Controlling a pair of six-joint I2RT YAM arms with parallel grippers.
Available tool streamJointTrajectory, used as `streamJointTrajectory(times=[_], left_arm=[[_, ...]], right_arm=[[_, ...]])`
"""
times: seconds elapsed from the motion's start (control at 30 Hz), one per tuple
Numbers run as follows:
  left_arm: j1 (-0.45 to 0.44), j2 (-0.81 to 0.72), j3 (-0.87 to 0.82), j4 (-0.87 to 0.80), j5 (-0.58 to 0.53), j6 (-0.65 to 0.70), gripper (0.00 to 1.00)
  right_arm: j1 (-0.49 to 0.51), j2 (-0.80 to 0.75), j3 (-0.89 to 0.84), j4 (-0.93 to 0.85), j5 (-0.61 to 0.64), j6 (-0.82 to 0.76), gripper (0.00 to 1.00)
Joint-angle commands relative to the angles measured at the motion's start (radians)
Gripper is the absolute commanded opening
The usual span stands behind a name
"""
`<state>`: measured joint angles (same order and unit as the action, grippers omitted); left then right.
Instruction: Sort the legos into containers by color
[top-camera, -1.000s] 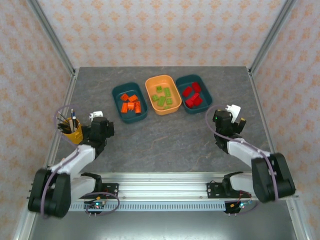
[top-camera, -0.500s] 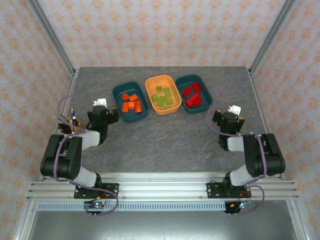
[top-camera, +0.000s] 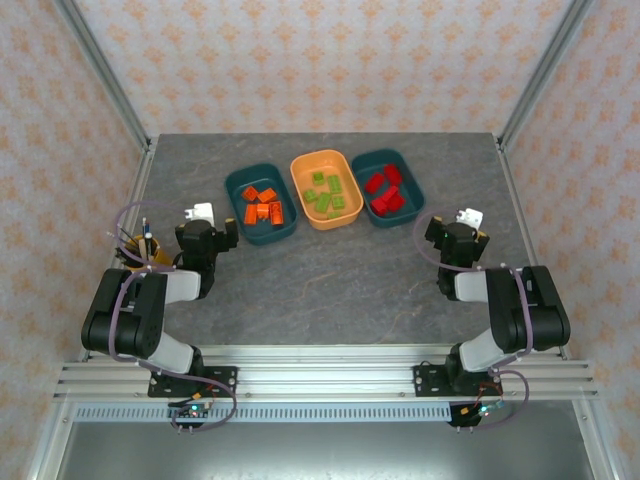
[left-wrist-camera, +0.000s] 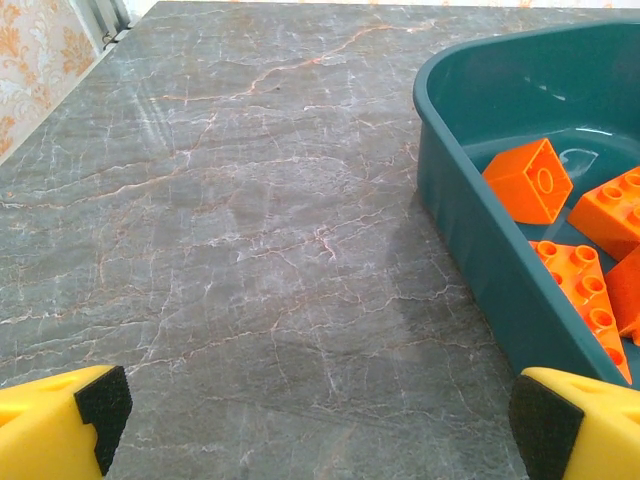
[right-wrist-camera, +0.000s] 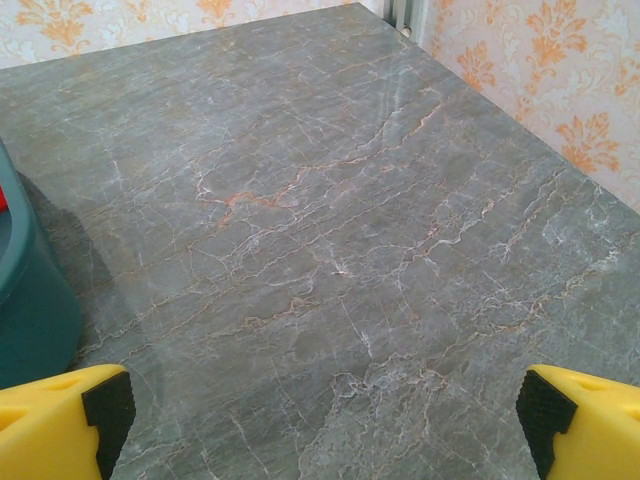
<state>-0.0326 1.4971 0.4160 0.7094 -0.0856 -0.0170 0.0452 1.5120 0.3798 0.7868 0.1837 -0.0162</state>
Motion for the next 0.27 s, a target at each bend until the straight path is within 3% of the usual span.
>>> streamJointTrajectory(times=[0.0,0.1,0.23], left_arm=[[-0.009,0.0,0.004,0.044,-0.017,0.02,1.0],[-0.009,0.0,0.005,0.044,-0.017,0.02,1.0],[-0.009,0.0,0.006,0.044,-0.017,0.02,1.0]], right_arm=[[0.004,0.005,0.021,0.018,0.016,0.011,0.99],[0.003,0.011,0.041,-0.012,-0.068,-0.022,0.99],[-0.001,0.007,0.035,-0.006,-0.084,-0.025,0.99]])
